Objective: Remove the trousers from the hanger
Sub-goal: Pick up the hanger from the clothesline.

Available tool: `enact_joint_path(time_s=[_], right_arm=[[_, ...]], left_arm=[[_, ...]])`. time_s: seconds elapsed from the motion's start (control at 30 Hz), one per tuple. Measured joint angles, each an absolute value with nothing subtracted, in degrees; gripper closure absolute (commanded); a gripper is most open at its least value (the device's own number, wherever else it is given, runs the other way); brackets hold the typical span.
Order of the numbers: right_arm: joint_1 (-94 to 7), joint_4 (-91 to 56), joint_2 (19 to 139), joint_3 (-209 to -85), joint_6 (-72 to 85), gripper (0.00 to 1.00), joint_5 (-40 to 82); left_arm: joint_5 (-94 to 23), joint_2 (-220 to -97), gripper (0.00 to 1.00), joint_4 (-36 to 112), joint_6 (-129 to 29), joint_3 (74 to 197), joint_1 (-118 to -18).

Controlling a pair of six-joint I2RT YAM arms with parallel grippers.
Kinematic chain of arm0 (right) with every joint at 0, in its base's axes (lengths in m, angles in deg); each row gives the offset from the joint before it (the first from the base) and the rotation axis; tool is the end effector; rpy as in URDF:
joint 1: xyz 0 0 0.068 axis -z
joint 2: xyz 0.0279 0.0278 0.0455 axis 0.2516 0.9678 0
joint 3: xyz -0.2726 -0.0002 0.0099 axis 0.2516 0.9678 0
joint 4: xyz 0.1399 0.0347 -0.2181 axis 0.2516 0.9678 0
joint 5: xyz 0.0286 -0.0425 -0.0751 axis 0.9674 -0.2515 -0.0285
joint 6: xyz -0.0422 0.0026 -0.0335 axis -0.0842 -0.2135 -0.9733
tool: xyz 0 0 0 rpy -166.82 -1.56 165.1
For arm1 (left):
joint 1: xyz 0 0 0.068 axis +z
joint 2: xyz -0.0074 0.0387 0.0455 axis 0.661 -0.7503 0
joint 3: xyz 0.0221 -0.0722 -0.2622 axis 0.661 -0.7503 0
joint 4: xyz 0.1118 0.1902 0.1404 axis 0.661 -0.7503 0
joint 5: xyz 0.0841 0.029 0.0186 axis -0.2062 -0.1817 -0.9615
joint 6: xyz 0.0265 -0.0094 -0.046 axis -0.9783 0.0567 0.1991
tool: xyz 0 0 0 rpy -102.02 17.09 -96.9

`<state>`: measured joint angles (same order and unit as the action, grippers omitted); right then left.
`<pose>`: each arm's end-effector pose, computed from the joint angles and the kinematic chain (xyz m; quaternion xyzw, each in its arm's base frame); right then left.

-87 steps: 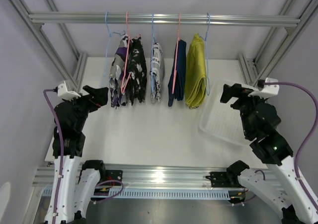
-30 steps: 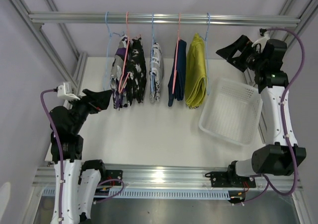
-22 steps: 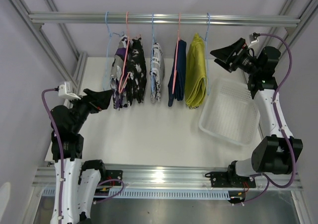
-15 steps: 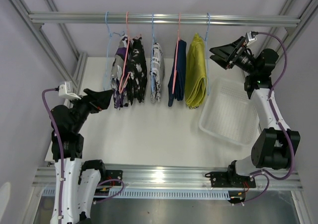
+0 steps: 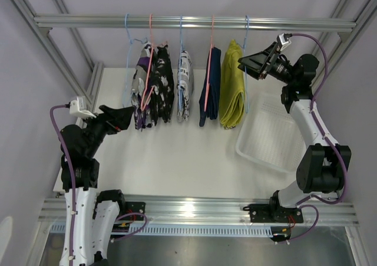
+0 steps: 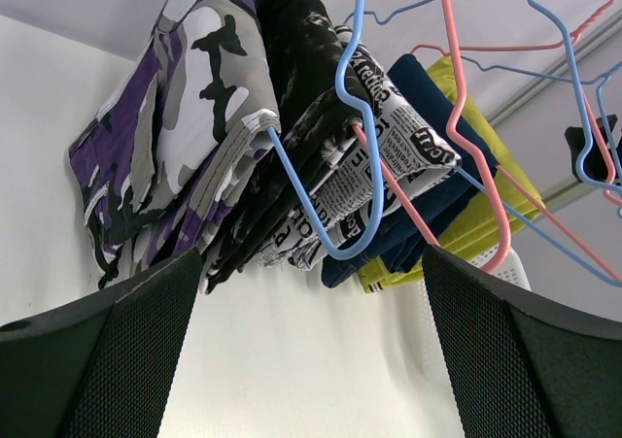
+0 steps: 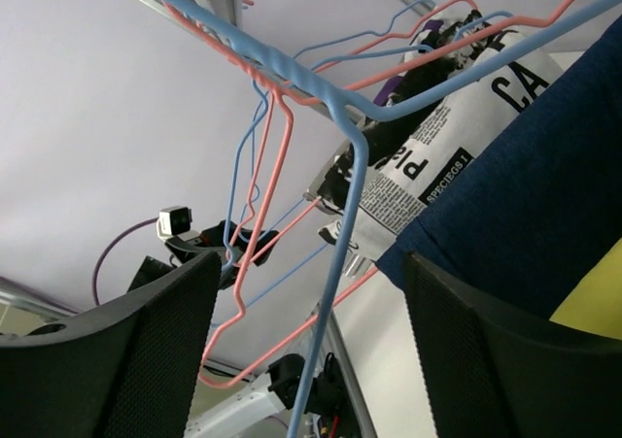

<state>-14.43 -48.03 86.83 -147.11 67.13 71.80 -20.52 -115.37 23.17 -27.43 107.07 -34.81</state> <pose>0.3562 0.0295 0.4058 -0.0367 0.6511 0.6310 0.4201 0.1316 0.0012 0.3607 -0.1110 0.7045 -0.3011 0.6330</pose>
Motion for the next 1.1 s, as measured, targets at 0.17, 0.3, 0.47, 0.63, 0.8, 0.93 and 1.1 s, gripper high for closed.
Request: enact_joint_path(time_s=[0.17, 0.3, 0.47, 0.63, 0.8, 0.93, 1.1], right_arm=[[-14.43, -47.44, 86.8, -148.12, 66.56, 0.39, 71.82], [-14.43, -44.97, 86.8, -148.84, 65.34, 0.6, 71.82], [-15.44, -42.31, 86.8, -149.72, 64.66, 0.67, 71.28], [-16.29, -41.85, 86.83, -149.76, 63.54, 0.73, 70.86], [-16.75, -41.91, 87.55, -149.96, 63.06, 0.89, 70.82], [-16.86, -40.45, 88.01, -149.98, 64.61, 1.0, 70.14], [-16.88, -39.66, 88.79, -150.63, 64.33, 1.0, 69.25]], left_arm=[[-20.2, -115.37, 0.01, 23.47, -27.4, 106.99, -34.81], [-19.32, -115.46, 0.01, 23.52, -27.43, 106.99, -34.81], [-19.1, -115.48, 0.01, 23.52, -27.43, 106.99, -34.81], [-19.1, -115.48, 0.01, 23.5, -27.4, 106.99, -34.81], [-19.1, -115.48, 0.01, 23.5, -27.43, 106.99, -34.81], [-19.1, -115.48, 0.01, 23.5, -27.43, 106.99, -34.81], [-19.08, -115.48, 0.01, 23.5, -27.43, 106.99, -34.81]])
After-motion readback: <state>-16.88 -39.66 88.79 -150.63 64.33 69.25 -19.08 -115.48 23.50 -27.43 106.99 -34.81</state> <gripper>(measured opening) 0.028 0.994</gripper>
